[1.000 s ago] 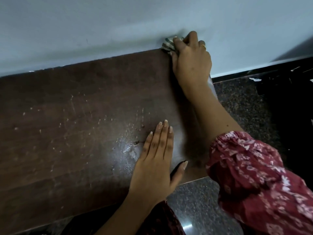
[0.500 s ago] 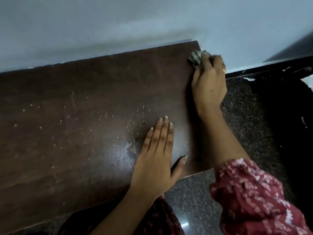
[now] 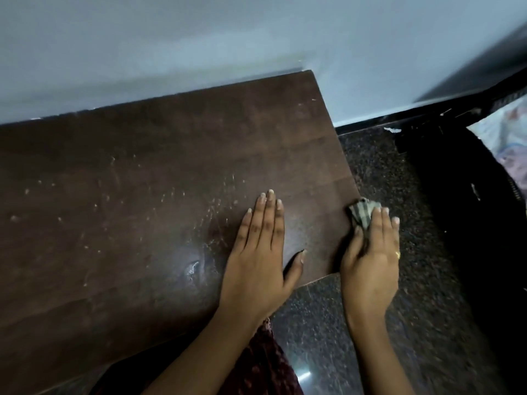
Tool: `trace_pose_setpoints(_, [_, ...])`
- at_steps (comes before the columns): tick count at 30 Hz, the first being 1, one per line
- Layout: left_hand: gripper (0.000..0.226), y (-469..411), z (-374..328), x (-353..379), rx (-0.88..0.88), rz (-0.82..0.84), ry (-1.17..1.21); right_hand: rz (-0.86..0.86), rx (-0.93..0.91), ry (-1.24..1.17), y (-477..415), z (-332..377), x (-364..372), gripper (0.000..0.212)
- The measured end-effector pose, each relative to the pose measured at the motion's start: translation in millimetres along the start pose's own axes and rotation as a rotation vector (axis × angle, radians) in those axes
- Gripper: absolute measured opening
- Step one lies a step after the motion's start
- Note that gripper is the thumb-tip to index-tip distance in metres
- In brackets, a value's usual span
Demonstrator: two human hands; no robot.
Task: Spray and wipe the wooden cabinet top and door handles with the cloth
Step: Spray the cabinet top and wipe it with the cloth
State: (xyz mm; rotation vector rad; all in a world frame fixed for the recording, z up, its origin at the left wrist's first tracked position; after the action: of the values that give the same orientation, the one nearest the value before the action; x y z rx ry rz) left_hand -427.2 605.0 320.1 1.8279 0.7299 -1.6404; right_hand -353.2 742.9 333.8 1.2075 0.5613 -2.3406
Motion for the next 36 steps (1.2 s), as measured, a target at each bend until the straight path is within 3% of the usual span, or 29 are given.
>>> trace_pose_setpoints(5, [0.077,-0.9,-1.4,0.5,-0.007,0.007,-0.015,0.036,0.111,-0.026,-1.6,26.3,7.5,0.047])
trace_pose_setpoints(18, [0.068,-0.6,-2.1,0.7,-0.022,0.002,0.017,0.233,-0.262,-0.079,-129.2,125.8,104.8,0.049])
trace_pose_setpoints(25, [0.071,-1.9,-3.1,2.3,-0.013,0.029,-0.003,0.400,-0.588,-0.007,-125.3,155.3,122.4,0.053])
trace_pose_setpoints(31, [0.071,0.0,-1.4,1.5,-0.008,0.037,0.002,0.290,-0.416,-0.040,-136.9,115.9,96.9,0.053])
trace_pose_setpoints(36, [0.069,-0.6,-1.6,0.3,-0.007,0.014,0.025,0.233,-0.255,-0.078,-95.3,67.8,57.0,0.051])
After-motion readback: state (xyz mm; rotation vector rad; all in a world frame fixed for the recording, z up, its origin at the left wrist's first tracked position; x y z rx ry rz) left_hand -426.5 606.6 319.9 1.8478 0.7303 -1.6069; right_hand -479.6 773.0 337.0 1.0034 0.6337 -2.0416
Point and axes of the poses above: each hand's wrist, its own y-axis away from the middle knuckle, its own x-axis out of the palm, z = x × y, the point moved 2 cm from there along -y, towards the middle knuckle, and after that the axes turned 14 degrees about -y, right-handed, at the moved point
